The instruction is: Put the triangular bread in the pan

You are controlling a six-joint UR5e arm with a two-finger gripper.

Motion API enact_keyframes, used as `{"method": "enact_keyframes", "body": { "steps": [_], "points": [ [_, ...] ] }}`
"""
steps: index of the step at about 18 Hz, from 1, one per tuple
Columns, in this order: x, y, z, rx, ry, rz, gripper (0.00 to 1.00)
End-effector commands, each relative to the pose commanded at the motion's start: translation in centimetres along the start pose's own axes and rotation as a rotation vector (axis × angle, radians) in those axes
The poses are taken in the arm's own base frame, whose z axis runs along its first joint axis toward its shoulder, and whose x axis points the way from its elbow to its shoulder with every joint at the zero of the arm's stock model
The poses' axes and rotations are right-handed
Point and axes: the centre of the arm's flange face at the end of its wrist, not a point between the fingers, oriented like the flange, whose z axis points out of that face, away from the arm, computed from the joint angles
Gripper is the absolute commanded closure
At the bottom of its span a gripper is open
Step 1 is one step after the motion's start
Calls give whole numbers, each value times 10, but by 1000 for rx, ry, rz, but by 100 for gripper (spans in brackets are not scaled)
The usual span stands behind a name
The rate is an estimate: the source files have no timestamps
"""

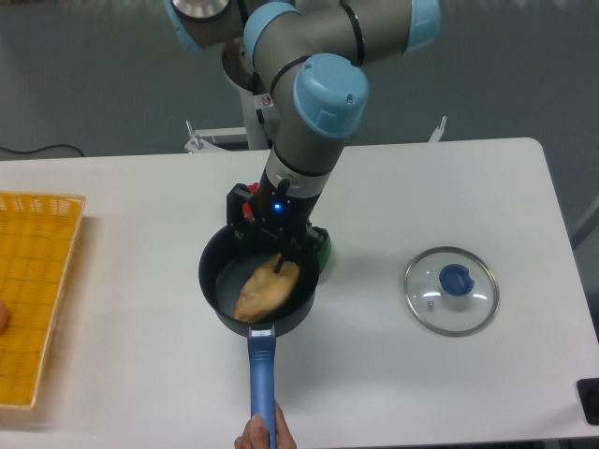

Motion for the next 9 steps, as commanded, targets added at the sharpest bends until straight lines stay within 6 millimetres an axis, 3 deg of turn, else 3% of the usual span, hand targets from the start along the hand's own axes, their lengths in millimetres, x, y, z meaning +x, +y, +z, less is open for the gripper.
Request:
{"method": "enact_keyframes", "body": {
  "steps": [4, 7, 9],
  "points": [
    [2, 1, -4, 2, -5, 0, 18],
    [1, 2, -9, 9, -16, 3, 0],
    [0, 6, -16, -15, -47, 33, 0]
  ]
}}
